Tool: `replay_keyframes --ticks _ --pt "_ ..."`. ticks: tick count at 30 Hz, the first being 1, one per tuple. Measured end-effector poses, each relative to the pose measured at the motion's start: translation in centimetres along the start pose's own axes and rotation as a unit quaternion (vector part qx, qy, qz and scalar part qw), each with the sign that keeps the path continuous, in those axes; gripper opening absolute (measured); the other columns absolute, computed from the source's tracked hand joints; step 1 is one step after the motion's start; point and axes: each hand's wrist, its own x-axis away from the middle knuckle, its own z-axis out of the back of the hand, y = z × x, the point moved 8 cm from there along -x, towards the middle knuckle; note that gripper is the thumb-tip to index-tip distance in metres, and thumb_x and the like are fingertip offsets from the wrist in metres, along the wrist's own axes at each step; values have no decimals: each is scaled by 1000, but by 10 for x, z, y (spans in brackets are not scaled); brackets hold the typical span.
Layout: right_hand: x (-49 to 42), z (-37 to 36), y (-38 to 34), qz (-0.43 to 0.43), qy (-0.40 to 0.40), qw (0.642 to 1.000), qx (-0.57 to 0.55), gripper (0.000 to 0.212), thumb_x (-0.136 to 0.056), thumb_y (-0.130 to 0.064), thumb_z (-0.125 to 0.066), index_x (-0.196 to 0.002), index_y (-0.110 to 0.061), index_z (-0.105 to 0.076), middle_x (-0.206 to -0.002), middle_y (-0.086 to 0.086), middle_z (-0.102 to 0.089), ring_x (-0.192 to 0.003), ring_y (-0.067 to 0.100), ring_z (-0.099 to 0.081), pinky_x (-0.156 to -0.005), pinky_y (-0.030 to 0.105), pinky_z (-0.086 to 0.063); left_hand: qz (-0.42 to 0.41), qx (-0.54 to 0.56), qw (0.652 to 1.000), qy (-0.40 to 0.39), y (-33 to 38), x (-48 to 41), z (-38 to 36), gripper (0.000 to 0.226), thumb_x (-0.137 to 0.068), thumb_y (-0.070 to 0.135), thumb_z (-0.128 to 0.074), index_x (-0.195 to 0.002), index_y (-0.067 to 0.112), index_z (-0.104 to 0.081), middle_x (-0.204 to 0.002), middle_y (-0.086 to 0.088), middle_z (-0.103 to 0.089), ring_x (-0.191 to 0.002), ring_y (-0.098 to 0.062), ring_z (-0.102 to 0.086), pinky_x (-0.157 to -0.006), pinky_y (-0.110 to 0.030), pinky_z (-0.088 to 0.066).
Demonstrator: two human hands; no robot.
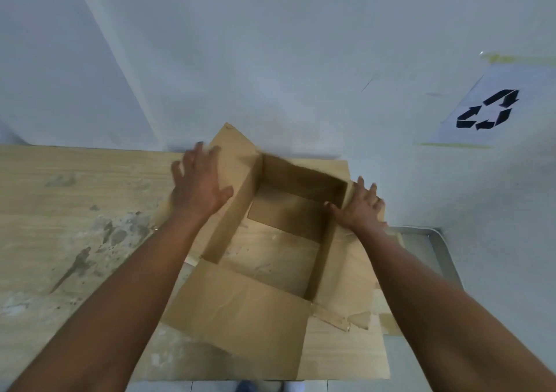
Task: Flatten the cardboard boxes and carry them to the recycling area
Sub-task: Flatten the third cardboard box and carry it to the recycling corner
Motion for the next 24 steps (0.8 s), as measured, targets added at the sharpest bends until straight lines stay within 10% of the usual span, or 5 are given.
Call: replay_keyframes --ticks 5,9,14,20,24 --pt "11 1 38 -110 25 982 -152 125 -73 -64 -75 -157 -25 8 -165 10 -1 -148 46 -17 -115 58 -27 176 129 968 -127 -49 10 -25 118 -58 81 -71 -148 23 -22 -134 -13 -57 -118 -36 -59 -86 -45 -51" --pt "24 5 47 -139 37 974 -174 124 -64 -75 -73 -153 -16 -10 -148 15 -32 -132 42 -44 -100 55 -44 114 77 989 -54 -42 1 -2 85 -63 83 -66 -113 14 -59 -109 -12 -68 -100 -35 -65 -70 -36 -45" --pt "28 43 45 -137 103 951 -256 89 -61 -72 -80 -114 -5 -54 -114 13 -63 -98 32 -62 -86 45 -56 66 42 997 -27 -31 -8 24 65 -63 75 -73 -86 16 -60 -89 -10 -68 -84 -35 -65 -64 -34 -40" --pt "15 75 15 -128 138 897 -401 27 -90 -38 -66 -80 -14 -60 -91 8 -63 -75 26 -58 -80 39 -54 -10 4 999 -43 -15 -16 43 61 -63 74 -74 -87 20 -64 -85 -5 -67 -79 -30 -65 -68 -34 -50" --pt "12 69 -6 -152 124 803 -562 31 -94 -24 -54 -65 -16 -46 -74 4 -53 -63 21 -48 -61 31 -45 -87 -12 995 -52 -11 -12 53 61 -61 78 -72 -73 22 -53 -75 0 -62 -74 -27 -62 -64 -33 -45"
